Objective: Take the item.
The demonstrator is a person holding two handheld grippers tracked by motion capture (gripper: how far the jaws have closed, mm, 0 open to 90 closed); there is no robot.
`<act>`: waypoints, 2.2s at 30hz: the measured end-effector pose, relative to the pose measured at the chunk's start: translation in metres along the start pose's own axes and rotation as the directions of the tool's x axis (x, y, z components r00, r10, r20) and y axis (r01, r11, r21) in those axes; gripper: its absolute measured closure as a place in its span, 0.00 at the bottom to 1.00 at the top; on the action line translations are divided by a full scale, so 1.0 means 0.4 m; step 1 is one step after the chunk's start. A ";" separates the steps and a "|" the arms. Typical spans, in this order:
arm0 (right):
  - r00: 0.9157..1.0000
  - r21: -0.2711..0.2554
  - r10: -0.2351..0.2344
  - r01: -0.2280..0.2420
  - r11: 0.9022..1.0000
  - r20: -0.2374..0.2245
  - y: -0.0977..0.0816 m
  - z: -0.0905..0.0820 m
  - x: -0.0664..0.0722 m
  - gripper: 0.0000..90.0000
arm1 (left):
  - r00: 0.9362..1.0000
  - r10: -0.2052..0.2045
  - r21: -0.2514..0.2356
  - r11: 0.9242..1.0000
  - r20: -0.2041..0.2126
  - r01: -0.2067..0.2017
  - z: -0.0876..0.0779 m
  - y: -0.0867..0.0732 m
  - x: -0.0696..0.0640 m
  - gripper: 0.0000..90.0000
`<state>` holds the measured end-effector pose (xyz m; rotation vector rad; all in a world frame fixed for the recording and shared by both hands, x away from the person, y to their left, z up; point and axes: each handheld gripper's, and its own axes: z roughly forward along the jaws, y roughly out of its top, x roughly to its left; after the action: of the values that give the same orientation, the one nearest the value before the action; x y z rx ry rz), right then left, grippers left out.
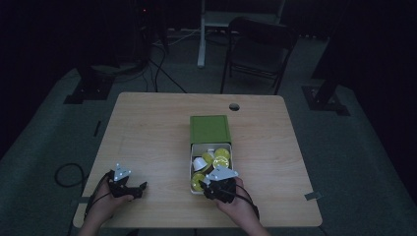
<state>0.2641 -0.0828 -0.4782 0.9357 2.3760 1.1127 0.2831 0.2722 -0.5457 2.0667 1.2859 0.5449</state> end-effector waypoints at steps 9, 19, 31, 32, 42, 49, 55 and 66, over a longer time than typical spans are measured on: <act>0.999 -0.047 -0.002 0.000 0.999 -0.032 0.022 -0.029 -0.001 0.66 | 1.000 0.000 0.000 1.000 0.000 0.000 0.000 0.000 0.000 0.11; 0.999 -0.100 0.024 -0.028 0.995 -0.041 0.046 -0.068 -0.023 0.66 | 1.000 0.000 0.000 1.000 0.000 0.000 0.000 0.000 0.000 0.11; 0.999 -0.176 0.051 -0.052 0.983 -0.007 0.074 -0.130 -0.075 0.66 | 1.000 0.000 0.001 1.000 0.001 0.000 0.000 0.000 0.000 0.11; 0.998 -0.181 0.056 -0.056 0.982 -0.003 0.075 -0.135 -0.080 0.66 | 1.000 0.000 0.001 1.000 0.001 0.000 0.000 0.000 0.000 0.11; 0.994 -0.212 0.097 -0.085 0.973 0.047 0.066 -0.181 -0.138 0.66 | 1.000 0.000 0.001 1.000 0.001 0.000 0.000 0.000 0.000 0.11; 0.989 -0.218 0.128 -0.109 0.970 0.076 0.049 -0.199 -0.169 0.66 | 1.000 0.000 0.000 1.000 0.000 0.000 0.000 0.000 0.000 0.11; 0.985 -0.225 0.146 -0.123 0.967 0.091 0.035 -0.207 -0.190 0.66 | 1.000 0.000 0.000 1.000 0.000 0.000 0.000 0.000 0.000 0.11; 0.966 -0.237 0.206 -0.165 0.957 0.159 -0.012 -0.230 -0.245 0.66 | 1.000 0.000 0.000 1.000 0.000 0.000 0.000 0.000 0.000 0.11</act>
<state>0.2814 -0.2030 -0.4205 1.1450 2.0027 1.2718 0.2831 0.2721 -0.5457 2.0668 1.2862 0.5452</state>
